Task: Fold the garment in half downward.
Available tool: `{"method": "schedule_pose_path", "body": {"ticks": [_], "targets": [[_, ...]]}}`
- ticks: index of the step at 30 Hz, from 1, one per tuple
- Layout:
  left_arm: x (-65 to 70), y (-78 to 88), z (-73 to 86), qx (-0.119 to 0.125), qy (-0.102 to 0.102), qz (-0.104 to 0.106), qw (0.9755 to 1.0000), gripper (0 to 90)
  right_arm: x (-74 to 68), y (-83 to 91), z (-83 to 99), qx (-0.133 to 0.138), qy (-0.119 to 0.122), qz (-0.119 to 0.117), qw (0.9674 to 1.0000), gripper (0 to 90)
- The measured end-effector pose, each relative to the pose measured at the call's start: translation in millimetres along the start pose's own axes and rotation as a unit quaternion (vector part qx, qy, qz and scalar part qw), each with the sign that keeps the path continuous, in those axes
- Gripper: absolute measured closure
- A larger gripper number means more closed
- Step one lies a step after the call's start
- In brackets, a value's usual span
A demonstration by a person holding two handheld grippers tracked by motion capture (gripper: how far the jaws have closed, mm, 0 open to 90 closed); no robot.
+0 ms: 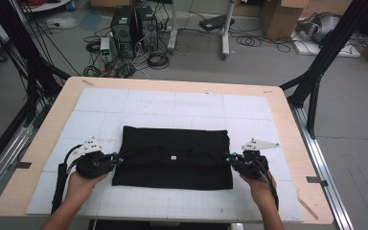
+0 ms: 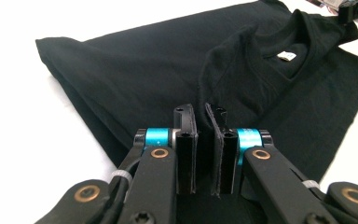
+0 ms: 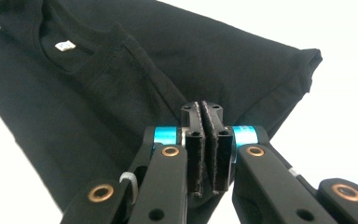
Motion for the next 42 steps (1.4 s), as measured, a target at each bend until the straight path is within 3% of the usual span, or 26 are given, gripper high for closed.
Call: {"method": "schedule_pose_path", "body": {"ticks": [8, 13, 16, 21, 26, 31, 36, 39, 42], "targets": [[7.5, 3.2, 10.5, -0.014, 0.003, 0.003, 0.9999, 79.7, -6.6, 11.8, 14.2, 0.001, 0.016, -0.036, 0.9992, 87.6], [11.9, 7.5, 15.2, -0.019, 0.005, 0.001, 0.9998, 78.6, -9.0, 13.8, 23.1, -0.02, 0.036, -0.047, 0.998, 87.6], [12.6, 11.8, 17.1, -0.021, 0.009, -0.004, 0.9997, 76.2, -10.9, 16.3, 26.6, -0.023, 0.032, -0.059, 0.9975, 87.5], [11.9, 23.4, 19.6, -0.022, 0.023, -0.022, 0.9992, 69.0, -13.4, 20.5, 31.8, -0.028, 0.038, -0.059, 0.9971, 85.9], [10.4, 35.1, 20.2, -0.002, 0.031, -0.042, 0.9987, 68.8, -12.6, 29.9, 34.5, -0.015, 0.025, -0.055, 0.9981, 77.4], [10.1, 41.8, 15.3, 0.041, 0.033, -0.046, 0.9976, 62.5, -12.0, 43.4, 36.8, 0.015, 0.0, -0.029, 0.9995, 60.3], [10.3, 47.3, 6.3, 0.078, 0.029, -0.04, 0.9957, 49.9, -14.4, 58.8, 38.9, 0.056, -0.023, 0.032, 0.9977, 39.1], [10.1, 47.5, 2.7, 0.091, 0.025, -0.039, 0.9947, 42.0, -15.1, 68.4, 36.6, 0.065, -0.025, 0.1, 0.9925, 33.5], [9.7, 45.7, 2.1, 0.098, 0.028, -0.04, 0.994, 31.8, -14.3, 75.2, 32.2, 0.088, -0.031, 0.146, 0.9848, 22.4]]}}
Point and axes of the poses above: each handheld gripper's, and its own axes: y roughly backward along the jaws, z roughly out of its underside, x roughly to its right, the point moved 2 cm from there along -y, roughly forward along the jaws, and after that the axes turned 2 degrees about -x, right-handed, at the moved point
